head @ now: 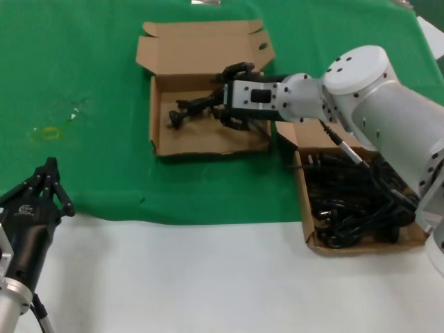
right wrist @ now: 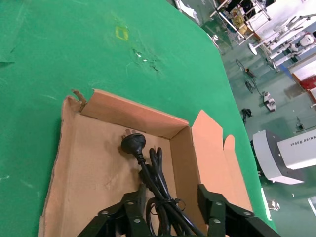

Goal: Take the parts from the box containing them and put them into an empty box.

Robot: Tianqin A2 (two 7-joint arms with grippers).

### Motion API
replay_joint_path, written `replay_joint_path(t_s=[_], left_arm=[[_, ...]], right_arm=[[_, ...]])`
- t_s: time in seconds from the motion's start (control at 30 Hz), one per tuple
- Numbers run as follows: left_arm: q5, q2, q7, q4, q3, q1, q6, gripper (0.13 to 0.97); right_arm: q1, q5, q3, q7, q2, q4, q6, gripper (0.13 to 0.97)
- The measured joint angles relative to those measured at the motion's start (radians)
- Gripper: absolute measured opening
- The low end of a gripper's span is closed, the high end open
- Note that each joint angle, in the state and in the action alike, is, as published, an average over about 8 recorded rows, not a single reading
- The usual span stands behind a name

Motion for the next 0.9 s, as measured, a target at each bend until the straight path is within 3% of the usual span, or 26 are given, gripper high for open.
replay_joint_path(t_s=[0.13, 0.43, 0.7, 0.9], left_arm=[[0.0, 0.0, 0.0, 0.0, 0.0, 0.0, 0.0, 0.144], [0.0, 0.0, 0.0, 0.0, 0.0, 0.0, 0.0, 0.146], [0.0, 0.0, 0.0, 0.0, 0.0, 0.0, 0.0, 0.182], [0.0, 0.0, 0.0, 0.0, 0.0, 0.0, 0.0, 0.203]], right_arm=[[-0.002, 0.027, 0.005, -0.025, 0.0, -0.012, -0.014, 0.346], [-0.001, 0.06, 0.023, -0.059, 0.0, -0.031, -0.038, 0.518], [-0.001, 0.061, 0.023, -0.059, 0.0, -0.031, -0.039, 0.73], [-0.011, 0.057, 0.031, -0.054, 0.002, -0.02, -0.035, 0.822]])
